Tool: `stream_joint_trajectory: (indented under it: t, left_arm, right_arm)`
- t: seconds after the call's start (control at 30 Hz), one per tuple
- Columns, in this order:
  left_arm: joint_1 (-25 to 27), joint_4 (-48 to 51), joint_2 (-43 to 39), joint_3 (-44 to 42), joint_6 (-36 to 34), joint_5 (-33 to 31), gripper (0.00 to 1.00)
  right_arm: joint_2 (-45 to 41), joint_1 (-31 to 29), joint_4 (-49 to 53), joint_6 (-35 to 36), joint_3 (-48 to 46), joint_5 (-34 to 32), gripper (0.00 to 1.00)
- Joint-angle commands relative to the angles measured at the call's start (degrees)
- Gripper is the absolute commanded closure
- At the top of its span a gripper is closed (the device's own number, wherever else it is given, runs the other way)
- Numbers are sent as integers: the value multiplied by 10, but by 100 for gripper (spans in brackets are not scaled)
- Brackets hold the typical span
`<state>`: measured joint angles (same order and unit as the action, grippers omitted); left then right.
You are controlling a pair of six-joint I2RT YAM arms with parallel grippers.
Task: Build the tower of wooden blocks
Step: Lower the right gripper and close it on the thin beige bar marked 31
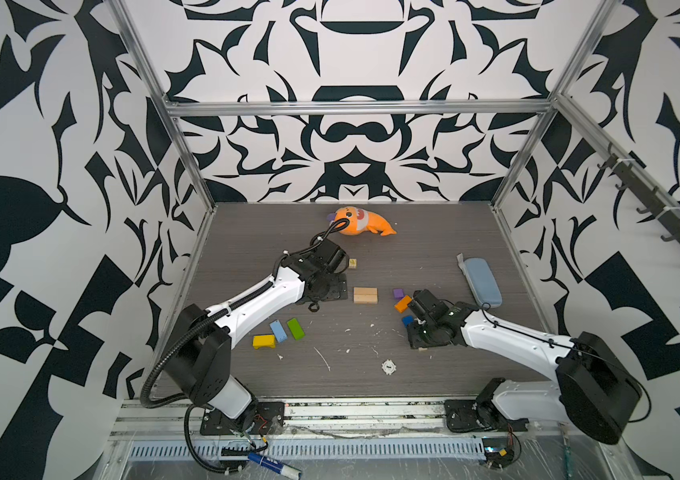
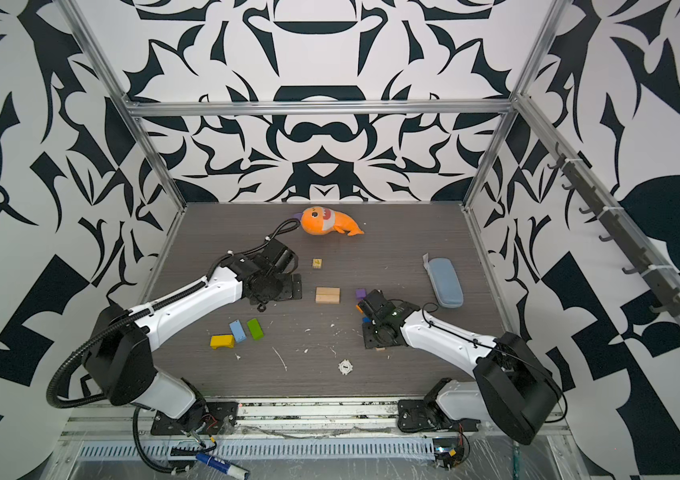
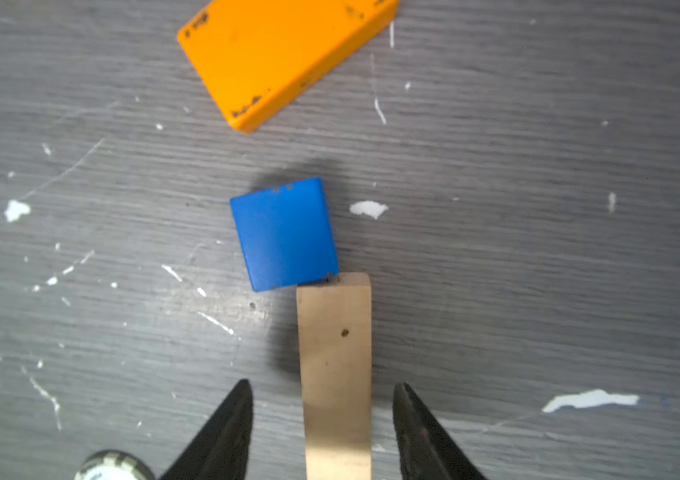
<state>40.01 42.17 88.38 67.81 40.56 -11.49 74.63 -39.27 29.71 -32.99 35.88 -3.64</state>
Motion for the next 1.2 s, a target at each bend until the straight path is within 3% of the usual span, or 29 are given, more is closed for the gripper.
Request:
stream_joint_trajectory:
  t: [0.0,0.27,0.47,0.87,1.17]
  left_arm:
    - [-5,1,-17,-10,3,2,1]
    - [-9,-5,-6,-5,0,11,1]
    - [-34,-40,-1,-6,0,79,1]
    - [-67,-45,-16,-8,-5,110,1]
    - [-105,-21,-54,-37,-13,110,0]
  right_arm:
    - [11,-5,-7,-6,4,-28,46]
    - [23,-10,-6,-7,1,-35,59]
    - [-14,-11,12,-10,-2,-44,74]
    - [-36,-49,68,28,70,-55,76]
    - [64,-122,32,86,155,-39,76]
